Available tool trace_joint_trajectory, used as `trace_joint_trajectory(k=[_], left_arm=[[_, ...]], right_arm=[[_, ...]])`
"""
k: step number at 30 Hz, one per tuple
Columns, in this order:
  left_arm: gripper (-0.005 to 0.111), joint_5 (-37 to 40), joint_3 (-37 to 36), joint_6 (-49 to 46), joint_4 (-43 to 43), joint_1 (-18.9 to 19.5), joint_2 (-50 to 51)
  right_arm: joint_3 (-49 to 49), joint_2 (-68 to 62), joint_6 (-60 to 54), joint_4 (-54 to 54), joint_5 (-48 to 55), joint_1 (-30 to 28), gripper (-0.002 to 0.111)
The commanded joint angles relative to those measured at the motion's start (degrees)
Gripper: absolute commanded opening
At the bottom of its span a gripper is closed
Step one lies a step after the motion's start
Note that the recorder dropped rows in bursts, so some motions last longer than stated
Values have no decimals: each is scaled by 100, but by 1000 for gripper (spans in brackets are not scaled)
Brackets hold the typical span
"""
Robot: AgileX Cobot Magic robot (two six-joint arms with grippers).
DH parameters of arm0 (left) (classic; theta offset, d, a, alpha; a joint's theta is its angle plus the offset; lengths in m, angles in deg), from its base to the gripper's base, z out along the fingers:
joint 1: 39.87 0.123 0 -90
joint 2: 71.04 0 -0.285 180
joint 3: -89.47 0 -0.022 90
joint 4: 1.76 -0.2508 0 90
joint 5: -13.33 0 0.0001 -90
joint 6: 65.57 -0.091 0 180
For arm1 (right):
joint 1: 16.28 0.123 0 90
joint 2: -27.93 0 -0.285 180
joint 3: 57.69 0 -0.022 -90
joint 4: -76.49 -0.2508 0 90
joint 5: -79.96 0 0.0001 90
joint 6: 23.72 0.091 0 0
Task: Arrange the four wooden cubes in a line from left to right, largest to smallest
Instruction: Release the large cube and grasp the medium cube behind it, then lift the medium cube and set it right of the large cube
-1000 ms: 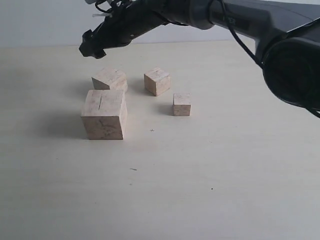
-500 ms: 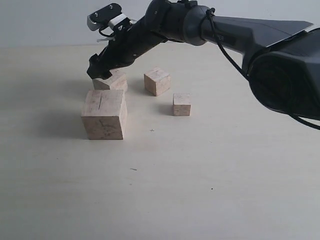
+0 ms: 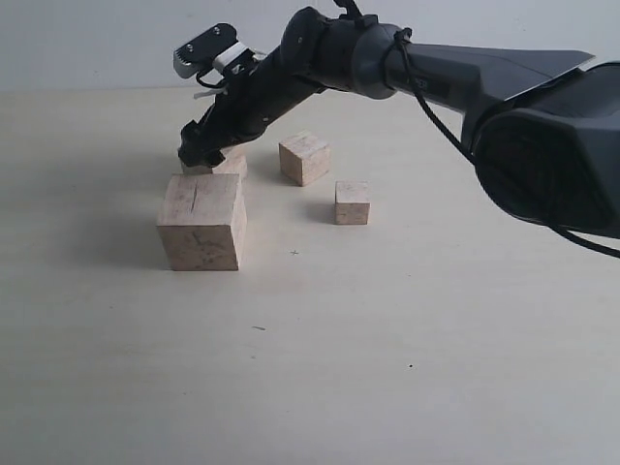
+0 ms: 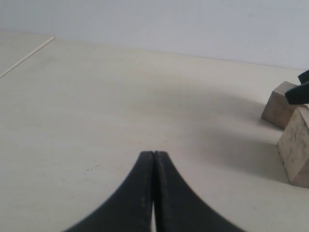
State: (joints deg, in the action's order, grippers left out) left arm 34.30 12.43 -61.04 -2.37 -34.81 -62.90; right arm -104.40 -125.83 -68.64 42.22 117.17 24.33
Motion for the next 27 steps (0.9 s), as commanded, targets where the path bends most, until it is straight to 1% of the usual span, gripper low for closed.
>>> trace_joint_trajectory(k=[1,13,15,16,17,21,24,27], left_arm=[[0,-71,-17,24,60,20,-36],[0,-71,-17,24,60,20,-36],[0,-71,-17,24,60,20,-36],[0,-71,-17,24,60,20,-36],[0,-71,-17,24,60,20,-36],[0,-71,-17,24,60,20,-36],[0,-71,-17,24,60,20,-36],[0,-71,-17,24,60,20,-36]], right_arm=[[-46,-10,18,36,-31,-39,86],[-46,-182,34,47,-9,-36,86],[-46,-182,161,47,-9,-36,81],[-46,-171,173,47,-9,-36,77],[-46,-143,187,47,-9,-36,69],[-46,37,187,47,86,-36,26],[-46,290,170,80,232,-36,-1],[-46,594,153,221,392,-36,0]])
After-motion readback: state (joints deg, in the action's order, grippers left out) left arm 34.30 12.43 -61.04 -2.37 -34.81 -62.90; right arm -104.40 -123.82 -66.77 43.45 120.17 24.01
